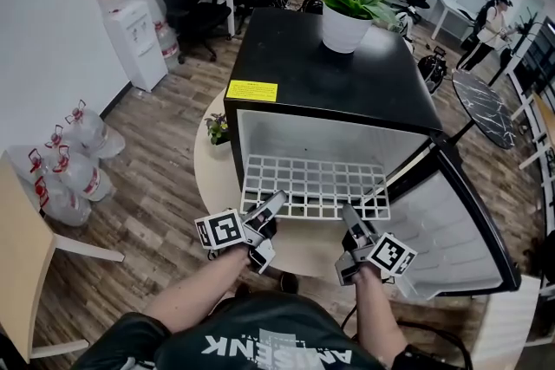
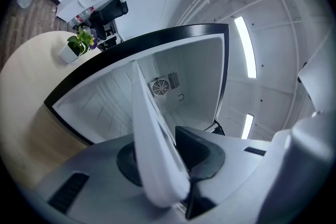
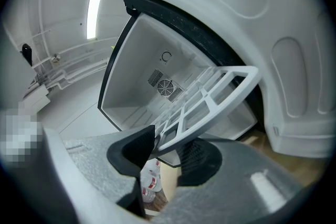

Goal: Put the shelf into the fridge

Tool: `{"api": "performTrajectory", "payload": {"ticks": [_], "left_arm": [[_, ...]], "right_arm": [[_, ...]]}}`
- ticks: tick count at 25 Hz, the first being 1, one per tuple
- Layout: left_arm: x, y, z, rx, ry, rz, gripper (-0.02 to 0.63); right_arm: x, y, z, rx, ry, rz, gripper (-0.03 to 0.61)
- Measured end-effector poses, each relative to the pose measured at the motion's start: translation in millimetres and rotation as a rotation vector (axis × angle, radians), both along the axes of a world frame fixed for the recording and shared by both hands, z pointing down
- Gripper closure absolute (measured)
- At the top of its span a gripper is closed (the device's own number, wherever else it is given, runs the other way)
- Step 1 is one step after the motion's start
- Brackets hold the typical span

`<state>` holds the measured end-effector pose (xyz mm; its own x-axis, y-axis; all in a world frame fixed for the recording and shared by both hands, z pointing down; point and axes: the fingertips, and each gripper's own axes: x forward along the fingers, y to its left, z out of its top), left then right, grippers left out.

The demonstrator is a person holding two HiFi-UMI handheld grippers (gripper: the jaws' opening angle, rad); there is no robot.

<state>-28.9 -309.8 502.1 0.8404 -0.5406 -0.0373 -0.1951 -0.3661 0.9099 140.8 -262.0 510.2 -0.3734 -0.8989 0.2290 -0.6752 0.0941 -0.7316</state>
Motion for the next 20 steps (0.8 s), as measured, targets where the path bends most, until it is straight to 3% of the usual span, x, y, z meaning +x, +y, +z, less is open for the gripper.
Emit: {"api": "performTrajectory", "payload": {"ticks": [2, 5, 7, 11, 13, 20], "left_arm": [[-0.1, -1.4, 1.3, 0.006, 0.0, 0.001, 0.537], [0.1, -0.6, 0.9, 0.035, -0.014, -0.002, 0.531], [-1.3, 1.4, -0.5, 0.07, -0.036, -0.004, 0.52], [-11.0, 13.5, -4.0, 0.222, -0.135, -0.008, 0.499], [-11.9, 11.7, -3.1, 0.258, -0.201, -0.027, 0.478], [-11.6, 3.9, 5.7, 0.274, -0.312, -0.052, 0.465]], "right_arm": [[3.2, -0.6, 1.8, -0.007, 0.023, 0.013, 0.454], [0.7, -1.2, 1.0, 0.002, -0.019, 0.021, 0.46], [4.5, -0.4, 1.2, -0.005, 0.021, 0.022, 0.46], [7.2, -3.6, 2.5, -0.01, 0.044, 0.01, 0.463], [10.1, -9.9, 2.1, -0.014, 0.035, 0.003, 0.465], [11.8, -17.2, 7.8, -0.035, 0.016, -0.001, 0.466]]}}
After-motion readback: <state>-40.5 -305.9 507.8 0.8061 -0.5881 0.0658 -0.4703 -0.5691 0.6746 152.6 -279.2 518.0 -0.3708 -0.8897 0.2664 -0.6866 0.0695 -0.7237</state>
